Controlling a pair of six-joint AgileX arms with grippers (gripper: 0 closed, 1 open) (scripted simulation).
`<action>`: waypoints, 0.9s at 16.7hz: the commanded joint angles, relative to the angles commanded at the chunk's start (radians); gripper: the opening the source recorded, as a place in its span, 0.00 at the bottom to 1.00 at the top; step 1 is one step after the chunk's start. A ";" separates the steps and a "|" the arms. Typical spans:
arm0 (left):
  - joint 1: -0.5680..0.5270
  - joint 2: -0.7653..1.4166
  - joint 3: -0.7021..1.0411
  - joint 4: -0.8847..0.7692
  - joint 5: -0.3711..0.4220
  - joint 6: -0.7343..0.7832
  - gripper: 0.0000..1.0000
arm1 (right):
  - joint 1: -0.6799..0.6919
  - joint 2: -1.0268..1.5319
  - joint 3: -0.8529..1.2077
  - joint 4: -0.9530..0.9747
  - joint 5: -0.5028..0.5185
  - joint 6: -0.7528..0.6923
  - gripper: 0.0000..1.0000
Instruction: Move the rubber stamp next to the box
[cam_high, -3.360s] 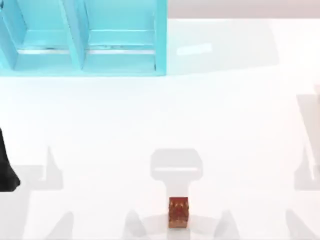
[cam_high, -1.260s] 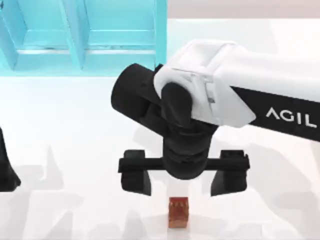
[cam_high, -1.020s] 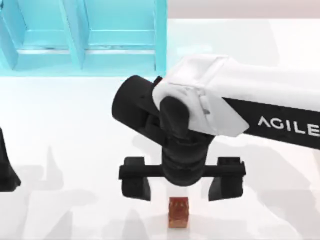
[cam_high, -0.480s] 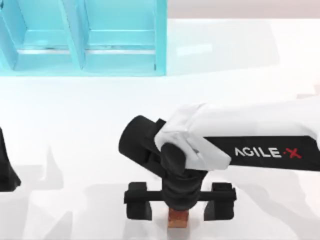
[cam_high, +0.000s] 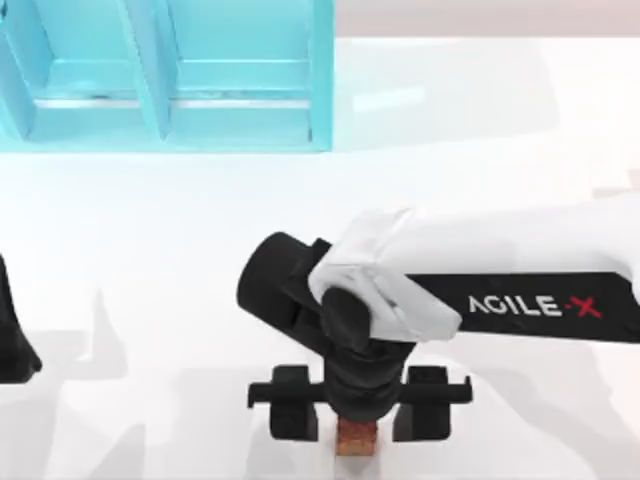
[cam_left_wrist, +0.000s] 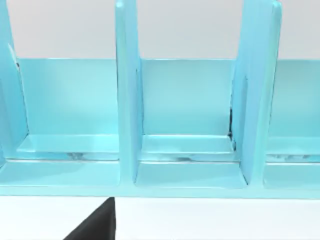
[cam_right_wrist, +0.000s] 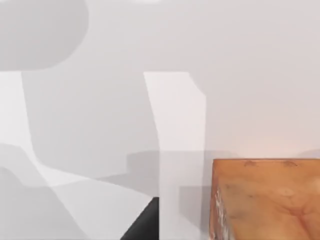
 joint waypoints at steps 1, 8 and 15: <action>0.000 0.000 0.000 0.000 0.000 0.000 1.00 | 0.000 0.000 0.000 0.000 0.000 0.000 0.47; 0.000 0.000 0.000 0.000 0.000 0.000 1.00 | 0.000 0.000 0.000 0.000 0.000 0.000 0.00; 0.000 0.000 0.000 0.000 0.000 0.000 1.00 | 0.000 0.000 0.000 0.000 0.000 0.000 0.00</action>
